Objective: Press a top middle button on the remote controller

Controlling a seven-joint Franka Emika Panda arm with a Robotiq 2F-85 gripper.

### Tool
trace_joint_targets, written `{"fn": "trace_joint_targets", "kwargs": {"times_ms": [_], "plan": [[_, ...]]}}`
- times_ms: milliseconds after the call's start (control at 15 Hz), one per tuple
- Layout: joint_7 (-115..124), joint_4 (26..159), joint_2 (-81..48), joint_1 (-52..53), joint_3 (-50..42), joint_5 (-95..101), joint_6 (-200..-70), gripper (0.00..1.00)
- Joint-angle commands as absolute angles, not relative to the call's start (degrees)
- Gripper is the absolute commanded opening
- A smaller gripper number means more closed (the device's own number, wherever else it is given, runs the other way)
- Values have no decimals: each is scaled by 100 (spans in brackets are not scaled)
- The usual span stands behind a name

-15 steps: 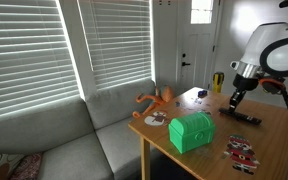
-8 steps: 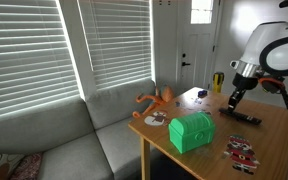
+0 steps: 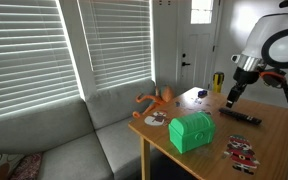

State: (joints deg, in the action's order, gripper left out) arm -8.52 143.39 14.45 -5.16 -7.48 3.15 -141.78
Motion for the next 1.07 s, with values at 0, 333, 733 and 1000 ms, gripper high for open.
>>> {"fn": "trace_joint_targets", "kwargs": {"times_ms": [0,333,733,1000], "plan": [[-730,14245,1942,-632,-701,467,-13701,100],[-568,14069,2549,-680,-681,386,-13096,100],[-251,13836,3213,-783,-582,492,-12322,100],[-398,13845,3158,-695,-675,375,-12452,100]]}}
